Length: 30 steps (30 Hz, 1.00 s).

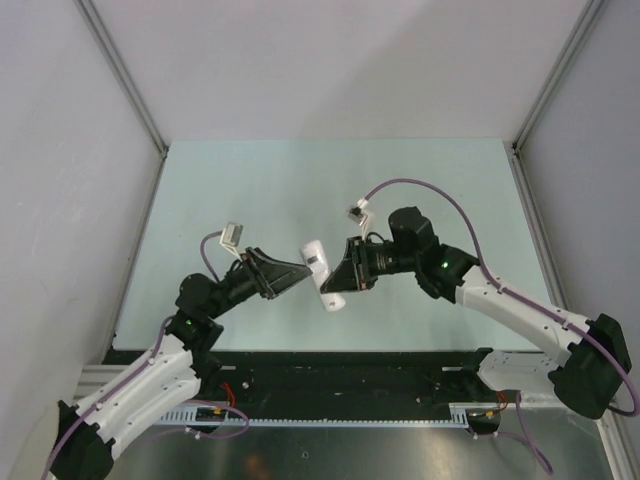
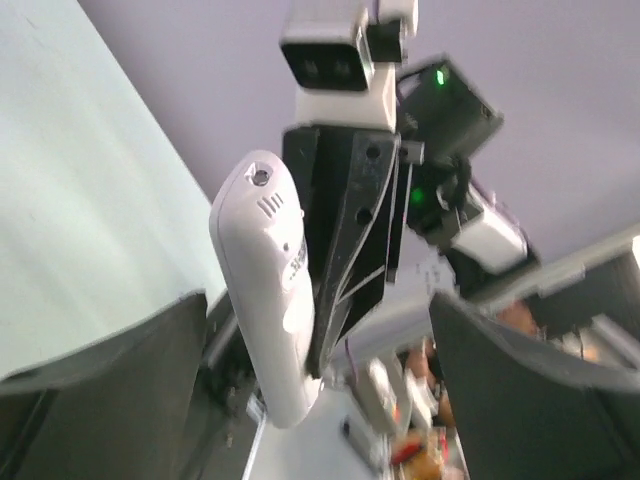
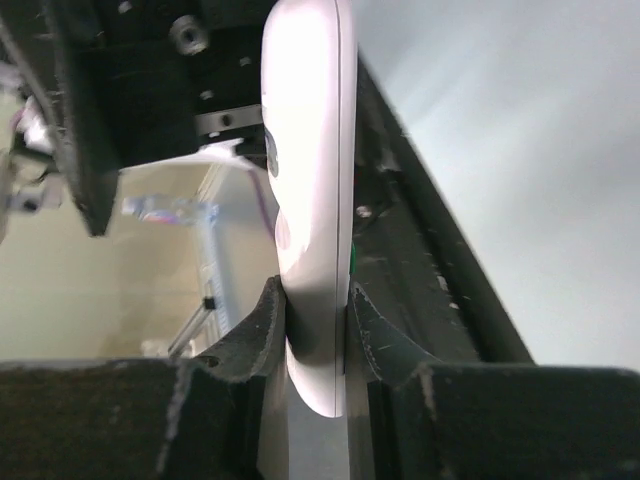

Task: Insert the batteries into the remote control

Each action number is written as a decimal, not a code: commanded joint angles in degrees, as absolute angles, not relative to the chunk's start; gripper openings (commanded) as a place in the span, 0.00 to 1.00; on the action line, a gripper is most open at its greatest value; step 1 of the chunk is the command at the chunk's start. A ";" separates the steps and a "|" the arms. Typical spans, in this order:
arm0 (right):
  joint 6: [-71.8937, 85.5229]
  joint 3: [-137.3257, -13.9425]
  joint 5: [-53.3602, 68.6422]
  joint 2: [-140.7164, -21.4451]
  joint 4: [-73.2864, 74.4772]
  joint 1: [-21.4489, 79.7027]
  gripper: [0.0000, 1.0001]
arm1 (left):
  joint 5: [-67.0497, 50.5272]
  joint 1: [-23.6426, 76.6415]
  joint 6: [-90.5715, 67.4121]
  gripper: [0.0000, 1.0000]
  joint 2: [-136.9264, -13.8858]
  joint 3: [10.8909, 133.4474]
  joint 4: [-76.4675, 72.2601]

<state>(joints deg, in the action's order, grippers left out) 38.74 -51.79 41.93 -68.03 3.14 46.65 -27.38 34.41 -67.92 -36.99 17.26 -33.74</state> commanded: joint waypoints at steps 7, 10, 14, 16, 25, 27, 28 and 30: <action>25.76 -70.18 -9.77 -73.54 42.32 47.44 0.00 | -16.09 27.68 -65.05 1.00 -27.26 13.01 -18.31; 26.62 -76.00 -33.89 -86.16 52.81 49.13 0.00 | -13.36 27.69 -63.64 1.00 -23.74 13.53 -12.95; 26.98 -78.65 -44.55 -97.36 52.65 47.82 0.00 | -10.64 27.60 -62.58 1.00 -19.78 14.41 -5.82; 26.02 -80.93 -48.42 -105.85 52.90 47.81 0.00 | -10.28 27.60 -62.14 0.99 -17.16 14.50 -3.18; 26.02 -103.70 -55.29 -127.87 63.89 49.83 0.00 | -11.69 27.69 -62.75 0.98 -12.92 13.80 -0.44; 25.58 -105.02 -52.14 -129.80 63.90 49.57 0.00 | -11.86 27.69 -62.32 0.98 -12.31 13.97 -0.35; 25.14 -104.86 -50.73 -129.99 63.11 49.48 0.00 | -11.87 27.77 -62.31 0.98 -12.13 13.97 -0.44; 23.48 -104.24 -47.22 -129.82 61.09 49.66 0.18 | -11.95 27.77 -62.05 0.98 -11.87 13.80 1.04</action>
<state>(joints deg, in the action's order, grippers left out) 25.28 -102.63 -49.32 -129.43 60.58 49.80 -12.14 28.03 -63.79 -12.84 12.86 -0.43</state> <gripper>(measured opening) 0.252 0.981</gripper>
